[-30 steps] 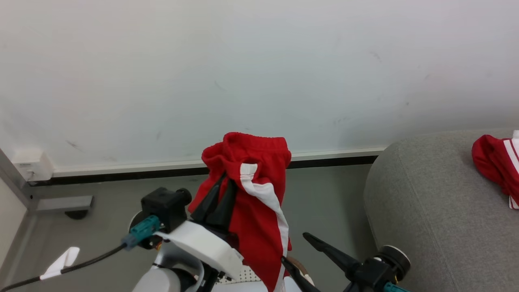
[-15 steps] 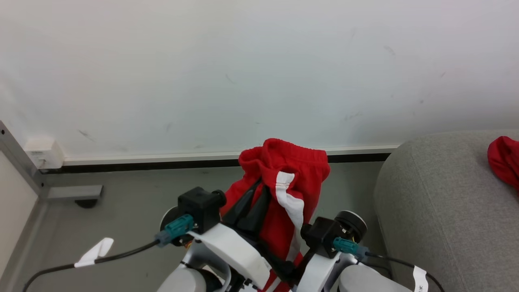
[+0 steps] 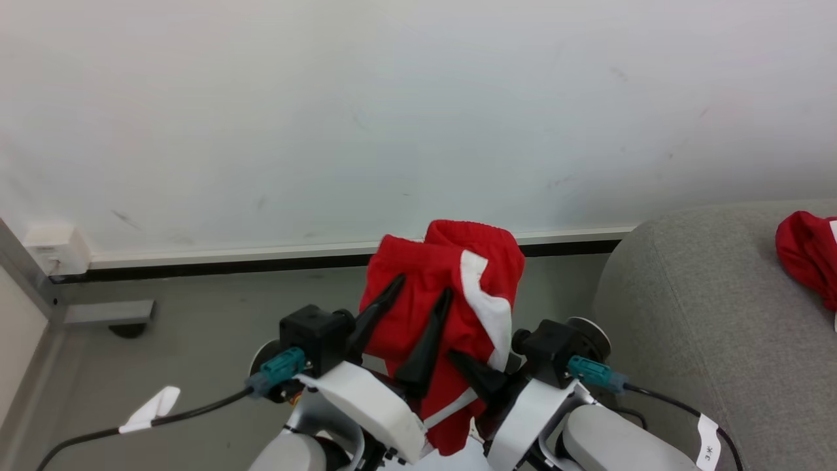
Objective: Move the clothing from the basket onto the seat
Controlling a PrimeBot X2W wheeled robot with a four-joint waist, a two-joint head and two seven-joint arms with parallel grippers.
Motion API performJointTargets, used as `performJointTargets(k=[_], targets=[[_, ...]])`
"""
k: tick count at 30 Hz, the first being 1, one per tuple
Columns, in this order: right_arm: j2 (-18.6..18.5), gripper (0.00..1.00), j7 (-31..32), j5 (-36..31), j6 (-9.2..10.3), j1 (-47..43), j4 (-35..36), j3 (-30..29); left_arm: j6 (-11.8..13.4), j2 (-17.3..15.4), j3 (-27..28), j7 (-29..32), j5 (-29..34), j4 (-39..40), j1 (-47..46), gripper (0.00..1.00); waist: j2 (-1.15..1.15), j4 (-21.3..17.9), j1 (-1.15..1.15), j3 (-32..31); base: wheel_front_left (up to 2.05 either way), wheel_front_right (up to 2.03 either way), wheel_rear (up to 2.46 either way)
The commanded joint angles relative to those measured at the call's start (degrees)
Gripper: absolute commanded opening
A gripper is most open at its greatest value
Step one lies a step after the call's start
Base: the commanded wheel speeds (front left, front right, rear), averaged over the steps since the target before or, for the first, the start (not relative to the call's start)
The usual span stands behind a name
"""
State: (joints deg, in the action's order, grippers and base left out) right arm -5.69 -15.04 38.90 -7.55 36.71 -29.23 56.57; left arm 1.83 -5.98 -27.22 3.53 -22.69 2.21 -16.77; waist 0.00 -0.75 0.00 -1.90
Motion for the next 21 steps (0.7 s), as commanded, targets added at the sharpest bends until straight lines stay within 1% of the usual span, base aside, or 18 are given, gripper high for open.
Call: performJointTargets(k=[1,6,10,12,15,21], targets=[[-0.90,0.00,-0.18,-0.57,0.13,-1.22,0.91,-1.09,-0.04,-0.72,0.01,0.00,0.05,-0.48,0.89,1.00,0.00,-0.64,0.00,0.07,0.00,0.00,0.00],[-3.34,0.00,-0.20,-2.48,0.13,-2.68,3.18,-5.17,-0.02,-1.40,0.02,-0.55,-0.14,-1.16,1.82,1.00,0.00,-2.40,0.00,0.34,0.00,0.00,0.00],[-5.13,0.00,-0.19,-3.67,0.14,-3.76,5.04,-8.16,-0.02,-1.78,-0.13,-0.93,-0.20,-1.46,2.31,1.00,0.00,-4.61,0.00,0.63,0.00,0.00,0.00],[-5.68,0.00,-0.19,-4.08,0.14,-4.01,5.46,-8.74,0.00,-1.94,-0.22,-1.03,-0.08,-1.53,2.49,1.00,0.00,-5.28,0.00,0.69,0.00,0.00,0.00],[-7.06,0.00,-0.19,-5.04,0.13,-4.40,6.78,-10.45,-0.07,-2.29,-0.36,-1.16,-0.05,-1.49,2.95,1.00,0.00,-7.58,0.00,0.94,0.00,0.00,0.00],[-9.43,0.00,-0.19,-6.40,0.13,-4.93,9.14,-13.17,-0.18,-2.63,-0.82,-1.61,0.17,-0.98,3.04,1.00,0.00,-13.37,0.00,1.69,0.00,0.00,0.00]])
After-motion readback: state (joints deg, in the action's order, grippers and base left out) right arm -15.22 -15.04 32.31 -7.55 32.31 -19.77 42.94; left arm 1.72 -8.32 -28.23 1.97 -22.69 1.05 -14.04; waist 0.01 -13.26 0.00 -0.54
